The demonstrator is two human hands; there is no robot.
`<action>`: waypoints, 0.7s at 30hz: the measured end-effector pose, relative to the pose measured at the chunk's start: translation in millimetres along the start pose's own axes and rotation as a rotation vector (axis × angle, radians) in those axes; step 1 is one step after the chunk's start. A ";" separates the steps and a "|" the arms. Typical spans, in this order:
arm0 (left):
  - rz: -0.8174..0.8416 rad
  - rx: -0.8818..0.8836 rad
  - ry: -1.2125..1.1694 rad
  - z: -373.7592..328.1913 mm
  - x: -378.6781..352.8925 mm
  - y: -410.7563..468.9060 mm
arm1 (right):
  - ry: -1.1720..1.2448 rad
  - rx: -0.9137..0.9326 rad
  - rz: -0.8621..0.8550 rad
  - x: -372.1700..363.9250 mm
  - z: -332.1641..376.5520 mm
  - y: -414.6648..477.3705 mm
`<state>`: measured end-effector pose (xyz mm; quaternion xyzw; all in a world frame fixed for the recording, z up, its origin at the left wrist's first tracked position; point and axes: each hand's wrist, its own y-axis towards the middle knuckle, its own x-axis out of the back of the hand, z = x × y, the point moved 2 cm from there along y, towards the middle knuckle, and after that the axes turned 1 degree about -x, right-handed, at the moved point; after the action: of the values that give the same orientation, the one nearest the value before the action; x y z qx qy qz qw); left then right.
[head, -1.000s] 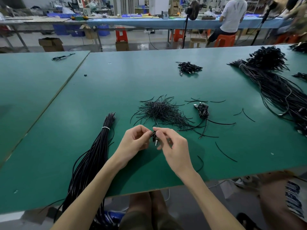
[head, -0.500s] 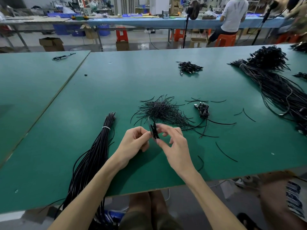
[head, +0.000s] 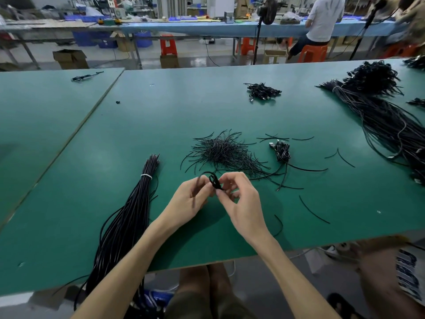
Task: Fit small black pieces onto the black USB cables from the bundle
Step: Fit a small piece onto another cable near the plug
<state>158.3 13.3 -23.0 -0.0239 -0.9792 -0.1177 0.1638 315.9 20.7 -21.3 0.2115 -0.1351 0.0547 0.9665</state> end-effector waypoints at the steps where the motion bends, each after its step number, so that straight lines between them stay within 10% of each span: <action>1: 0.006 0.021 -0.014 0.4 0.8 -0.1 | 0.005 0.001 0.004 0.1 0.5 0.2; 11: -0.010 0.080 -0.167 -7.5 3.8 -2.0 | 0.018 0.086 -0.023 2.9 -3.4 1.1; 21: -0.095 0.014 -0.048 -6.5 4.3 -1.3 | 0.300 -0.237 0.066 4.1 -4.3 2.4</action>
<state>156.2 10.5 -15.9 0.0212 -0.9836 -0.1179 0.1348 320.5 24.9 -23.0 0.0809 -0.0016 0.1012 0.9916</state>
